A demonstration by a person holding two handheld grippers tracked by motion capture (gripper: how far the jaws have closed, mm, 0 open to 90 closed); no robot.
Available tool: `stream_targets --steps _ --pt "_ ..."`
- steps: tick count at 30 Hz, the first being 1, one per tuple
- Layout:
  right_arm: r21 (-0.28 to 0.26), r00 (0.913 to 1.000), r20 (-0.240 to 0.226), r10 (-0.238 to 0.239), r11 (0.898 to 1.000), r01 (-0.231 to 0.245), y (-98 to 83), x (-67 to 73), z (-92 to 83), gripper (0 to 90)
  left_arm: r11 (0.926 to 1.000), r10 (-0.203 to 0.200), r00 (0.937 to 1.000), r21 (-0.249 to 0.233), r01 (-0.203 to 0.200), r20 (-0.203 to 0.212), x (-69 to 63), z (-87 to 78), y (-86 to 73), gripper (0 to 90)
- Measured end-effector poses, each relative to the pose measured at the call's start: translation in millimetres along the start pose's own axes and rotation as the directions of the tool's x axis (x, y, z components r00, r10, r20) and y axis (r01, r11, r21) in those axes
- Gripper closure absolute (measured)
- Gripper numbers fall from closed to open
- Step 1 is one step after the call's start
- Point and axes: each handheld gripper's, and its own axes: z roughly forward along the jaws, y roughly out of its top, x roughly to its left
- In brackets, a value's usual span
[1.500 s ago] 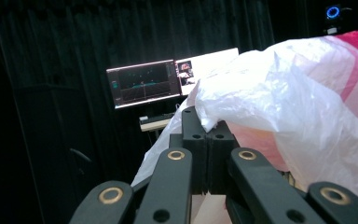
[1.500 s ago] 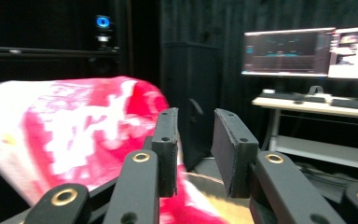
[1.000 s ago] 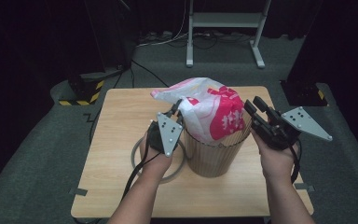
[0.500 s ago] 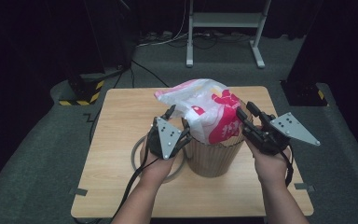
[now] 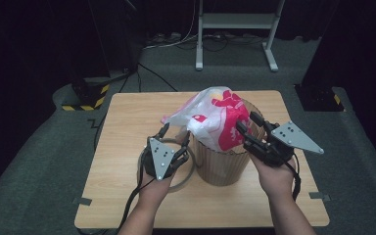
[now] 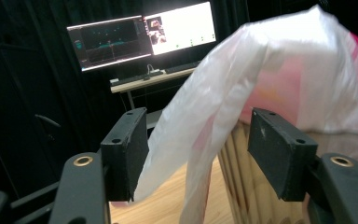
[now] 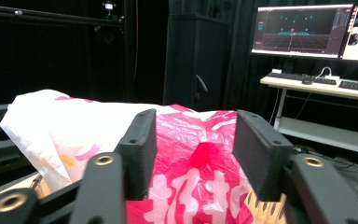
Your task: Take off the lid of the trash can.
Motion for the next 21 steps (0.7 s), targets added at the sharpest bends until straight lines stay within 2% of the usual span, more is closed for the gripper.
stream_targets --steps 4,6,8,11,13,15,16,18,20,21 --pt "0.009 0.9999 -0.006 0.008 1.000 -0.008 -0.4 1.6 -0.2 41.3 0.9999 -0.013 0.9998 0.008 0.013 -0.013 3.8 2.9 -13.0 35.7" --pt "0.021 1.0000 -0.003 0.009 1.000 -0.009 -0.8 2.1 -0.2 40.7 0.9995 -0.014 0.9997 0.028 0.015 -0.022 4.7 7.5 -19.8 33.7" --pt "0.031 1.0000 0.004 0.003 1.000 -0.003 -1.4 2.9 0.5 38.4 0.9985 -0.016 0.9998 0.052 0.017 -0.015 3.8 14.2 -29.7 31.0" --pt "0.049 1.0000 -0.002 -0.004 0.999 0.004 -2.6 3.6 1.9 34.3 0.9963 -0.029 0.9996 0.081 0.030 -0.004 2.0 26.2 -41.0 33.6" --pt "0.063 0.9999 -0.012 -0.003 0.998 0.004 -3.3 3.9 2.8 32.5 0.9934 -0.038 0.9993 0.108 0.037 0.002 2.5 35.8 -46.0 42.2" --pt "0.063 0.9996 -0.025 -0.015 0.998 0.017 -3.4 4.6 2.3 32.0 0.9932 -0.057 0.9983 0.102 0.057 -0.004 4.1 40.2 -47.6 56.7" --pt "0.060 0.9995 -0.029 -0.016 0.998 0.017 -3.2 5.1 1.2 31.5 0.9945 -0.062 0.9980 0.084 0.063 -0.010 5.0 40.6 -47.3 67.6" --pt "0.054 0.9993 -0.029 -0.023 0.998 0.025 -2.7 5.3 -0.1 31.4 0.9970 -0.061 0.9977 0.046 0.063 -0.030 6.0 39.0 -43.7 81.4" --pt "0.051 0.9994 -0.025 -0.026 0.998 0.027 -2.2 4.8 -1.3 32.4 0.9985 -0.055 0.9970 0.003 0.055 -0.055 6.2 35.5 -35.9 88.6" --pt "0.048 0.9995 -0.020 -0.024 0.999 0.025 -2.1 4.5 -2.0 33.6 0.9983 -0.055 0.9963 -0.020 0.054 -0.066 6.1 33.5 -31.3 89.4"
